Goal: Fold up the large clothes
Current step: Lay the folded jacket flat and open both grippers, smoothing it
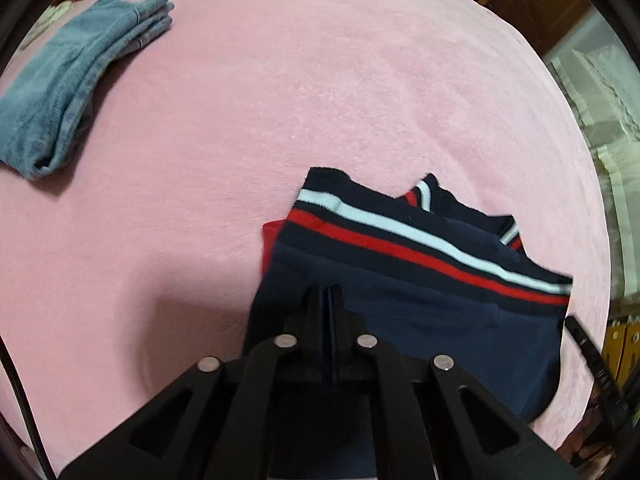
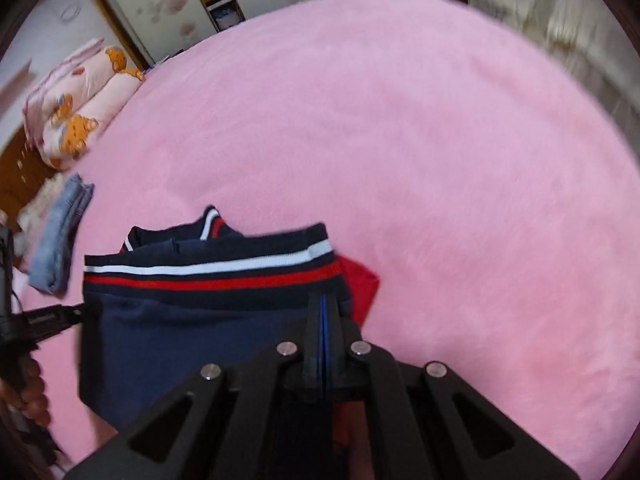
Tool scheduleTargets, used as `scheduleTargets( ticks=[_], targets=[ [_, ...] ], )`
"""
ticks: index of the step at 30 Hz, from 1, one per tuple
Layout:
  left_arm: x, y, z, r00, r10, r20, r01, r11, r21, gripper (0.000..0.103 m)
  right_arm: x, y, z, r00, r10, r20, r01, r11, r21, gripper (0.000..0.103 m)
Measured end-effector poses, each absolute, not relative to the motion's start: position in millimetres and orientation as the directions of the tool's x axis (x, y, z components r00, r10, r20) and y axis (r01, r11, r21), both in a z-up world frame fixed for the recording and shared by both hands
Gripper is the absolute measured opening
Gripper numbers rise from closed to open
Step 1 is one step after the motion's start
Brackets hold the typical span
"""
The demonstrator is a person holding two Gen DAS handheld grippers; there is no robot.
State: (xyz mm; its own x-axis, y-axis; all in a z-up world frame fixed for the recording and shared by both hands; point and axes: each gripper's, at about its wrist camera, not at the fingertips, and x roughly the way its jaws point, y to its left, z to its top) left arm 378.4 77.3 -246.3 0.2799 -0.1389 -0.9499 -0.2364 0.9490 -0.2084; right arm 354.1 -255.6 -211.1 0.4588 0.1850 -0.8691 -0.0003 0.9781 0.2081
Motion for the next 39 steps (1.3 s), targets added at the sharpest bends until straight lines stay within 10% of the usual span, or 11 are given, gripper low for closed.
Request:
scheduleTargets(
  ticks=[10,27,39],
  targets=[
    [337.5,28.1,-239.9,0.178,-0.348,-0.920,-0.108,0.923,-0.370,0.003,314.1,-205.3,-210.5,0.279,0.591,-0.757,-0.091,0.801,0.591,0.000],
    [269.1,47.5,-273.5,0.115,-0.045,-0.992,-0.214,0.974,-0.069,0.005,271.8,-274.3,-247.1,0.241,0.254,-0.937,0.107,0.952,0.286,0.000],
    [236.2,84.4,-254.9,0.171,-0.166,-0.971,-0.266,0.941,-0.208,0.006,277.0,-275.9,-197.3,0.412,0.278,-0.868,0.077,0.939,0.336,0.000]
  ],
)
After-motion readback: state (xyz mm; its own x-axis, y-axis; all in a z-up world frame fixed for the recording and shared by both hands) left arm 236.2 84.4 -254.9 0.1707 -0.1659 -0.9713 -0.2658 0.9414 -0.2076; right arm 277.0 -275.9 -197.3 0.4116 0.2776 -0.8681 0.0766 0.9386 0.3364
